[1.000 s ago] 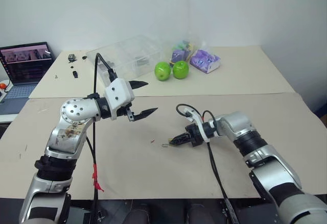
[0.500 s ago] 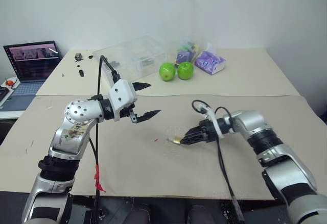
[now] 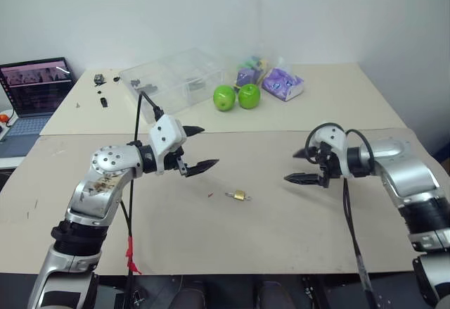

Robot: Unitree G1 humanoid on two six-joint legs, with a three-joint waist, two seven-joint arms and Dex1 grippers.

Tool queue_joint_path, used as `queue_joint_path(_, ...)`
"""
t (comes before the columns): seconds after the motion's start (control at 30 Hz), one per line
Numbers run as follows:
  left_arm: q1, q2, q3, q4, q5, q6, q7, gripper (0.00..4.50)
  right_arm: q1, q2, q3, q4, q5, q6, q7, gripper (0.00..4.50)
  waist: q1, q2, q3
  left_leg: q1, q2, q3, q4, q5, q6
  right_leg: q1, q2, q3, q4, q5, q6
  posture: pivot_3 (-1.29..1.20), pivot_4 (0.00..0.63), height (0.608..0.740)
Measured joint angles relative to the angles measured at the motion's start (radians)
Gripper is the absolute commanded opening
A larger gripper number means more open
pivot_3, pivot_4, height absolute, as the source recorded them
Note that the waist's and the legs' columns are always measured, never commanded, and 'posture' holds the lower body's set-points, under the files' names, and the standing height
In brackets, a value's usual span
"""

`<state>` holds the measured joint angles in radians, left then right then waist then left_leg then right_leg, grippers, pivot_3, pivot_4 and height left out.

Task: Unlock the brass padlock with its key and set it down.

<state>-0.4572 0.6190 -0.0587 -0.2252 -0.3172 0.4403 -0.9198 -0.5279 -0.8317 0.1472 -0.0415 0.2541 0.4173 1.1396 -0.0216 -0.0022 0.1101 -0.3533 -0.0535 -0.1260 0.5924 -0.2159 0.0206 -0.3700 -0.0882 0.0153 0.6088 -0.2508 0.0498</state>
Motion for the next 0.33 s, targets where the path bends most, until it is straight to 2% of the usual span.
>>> queue_joint_path(0.13,-0.009,0.005,-0.001,-0.003,-0.01,0.029,-0.006,4.5,0.082,0.031,-0.007,-0.182,0.008,0.0,-0.042,4.49,0.007,0.0,0.0,0.0,-0.001,0.0,0.001,0.0,0.0,0.0,-0.001,0.0,0.0,0.0,0.0,0.0,0.15,0.74)
queue_joint_path(0.33,-0.08,0.005,-0.001,0.029,-0.016,0.029,-0.011,4.5,0.084,0.045,-0.008,-0.236,0.017,0.043,-0.082,4.49,0.011,-0.002,0.002,-0.001,-0.002,0.0,0.001,0.0,-0.001,0.0,-0.003,0.0,-0.001,0.0,0.0,0.0,0.15,0.74)
